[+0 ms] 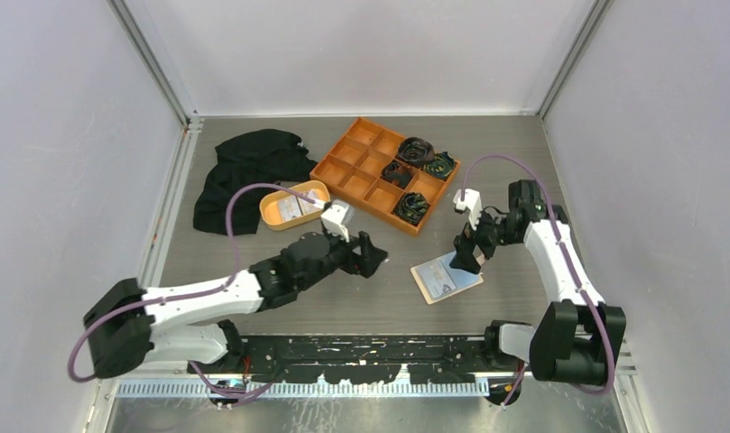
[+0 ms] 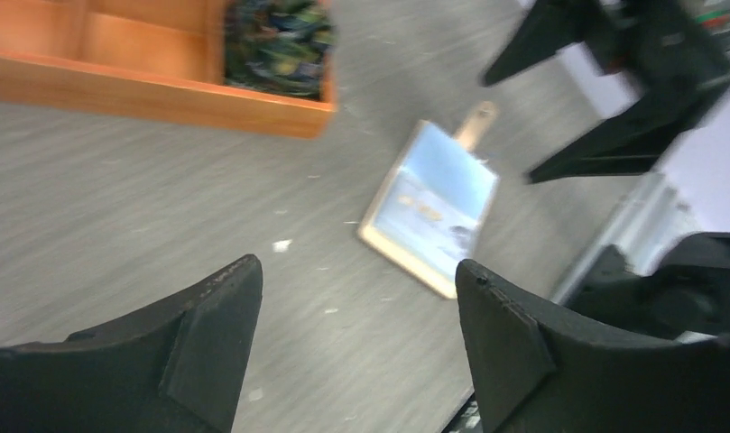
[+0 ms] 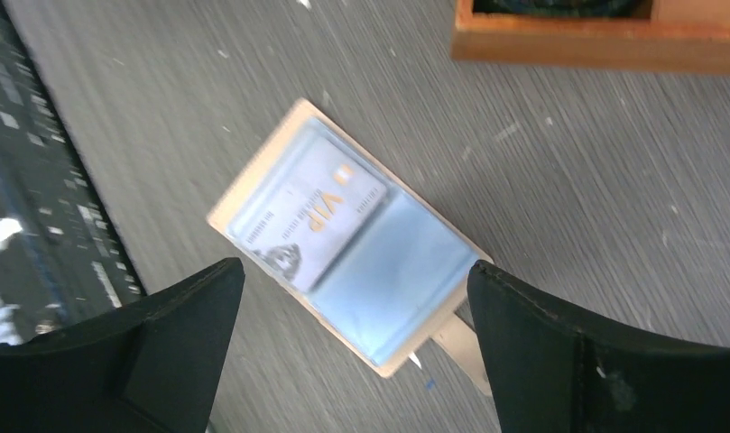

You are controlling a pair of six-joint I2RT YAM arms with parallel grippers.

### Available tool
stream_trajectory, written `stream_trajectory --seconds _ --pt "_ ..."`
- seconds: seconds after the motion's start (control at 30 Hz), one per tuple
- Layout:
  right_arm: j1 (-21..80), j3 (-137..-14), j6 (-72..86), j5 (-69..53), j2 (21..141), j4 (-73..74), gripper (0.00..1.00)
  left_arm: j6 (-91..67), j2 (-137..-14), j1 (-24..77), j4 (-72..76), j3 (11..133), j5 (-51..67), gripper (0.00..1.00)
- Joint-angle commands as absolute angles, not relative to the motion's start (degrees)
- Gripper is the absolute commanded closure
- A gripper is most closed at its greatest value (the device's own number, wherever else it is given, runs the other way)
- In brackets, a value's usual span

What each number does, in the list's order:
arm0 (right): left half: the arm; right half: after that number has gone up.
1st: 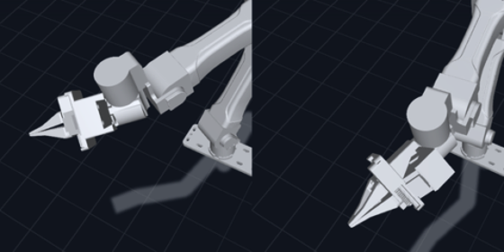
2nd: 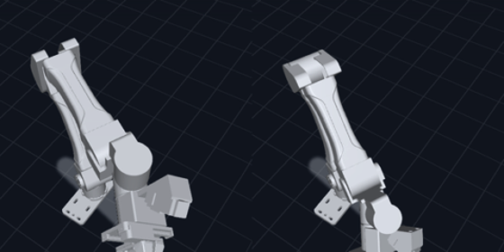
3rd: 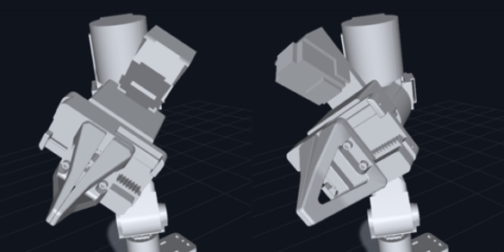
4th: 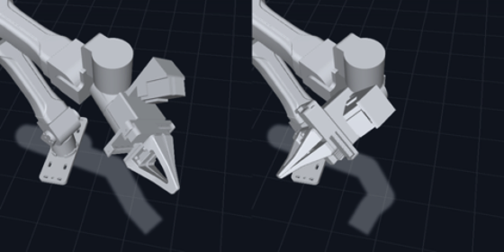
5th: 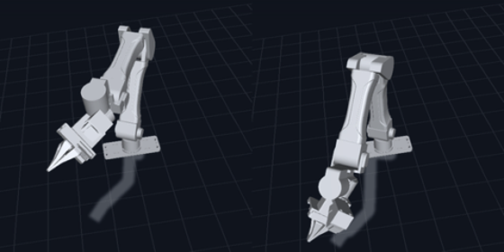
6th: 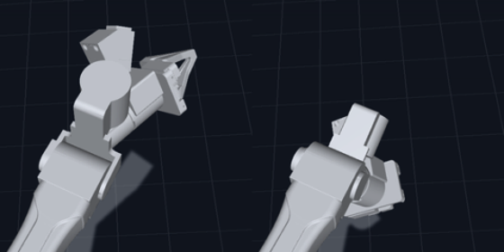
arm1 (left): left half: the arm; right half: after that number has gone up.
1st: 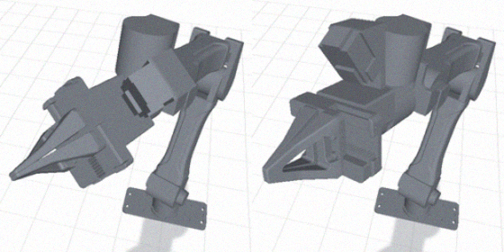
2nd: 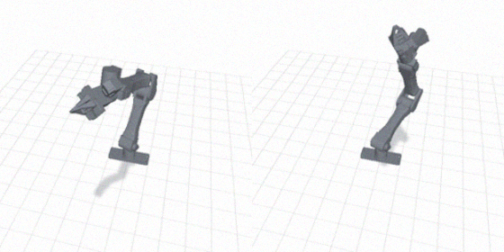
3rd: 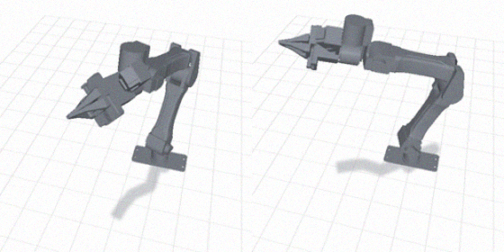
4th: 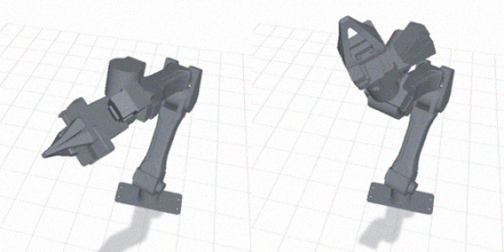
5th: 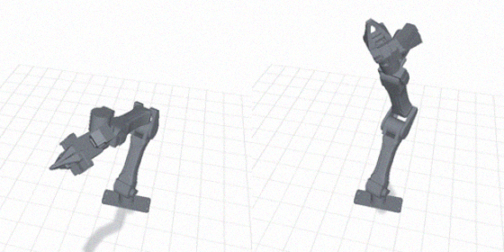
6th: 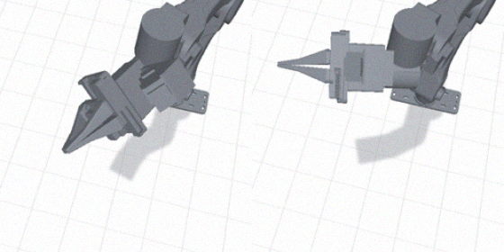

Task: Put the credit cards into the card holder
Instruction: Move the storage box to the center of the board.

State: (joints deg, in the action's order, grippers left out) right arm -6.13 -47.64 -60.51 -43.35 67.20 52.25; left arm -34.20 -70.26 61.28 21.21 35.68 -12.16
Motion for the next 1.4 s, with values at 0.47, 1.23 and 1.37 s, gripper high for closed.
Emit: stream_trajectory --seconds 0.47,1.23,1.37 --pt "10.98 -65.86 -31.12 -43.36 76.67 47.55 0.16 -19.95 -81.01 27.64 -22.20 59.30 -12.50 0.33" --pt "11.06 -64.35 -32.61 -45.98 79.13 48.62 0.17 -20.55 -106.62 28.50 -27.31 75.89 15.78 0.80" --pt "11.06 -63.75 -29.24 -48.22 79.47 46.64 0.17 -27.08 -103.97 35.05 -19.06 69.45 17.52 0.80"
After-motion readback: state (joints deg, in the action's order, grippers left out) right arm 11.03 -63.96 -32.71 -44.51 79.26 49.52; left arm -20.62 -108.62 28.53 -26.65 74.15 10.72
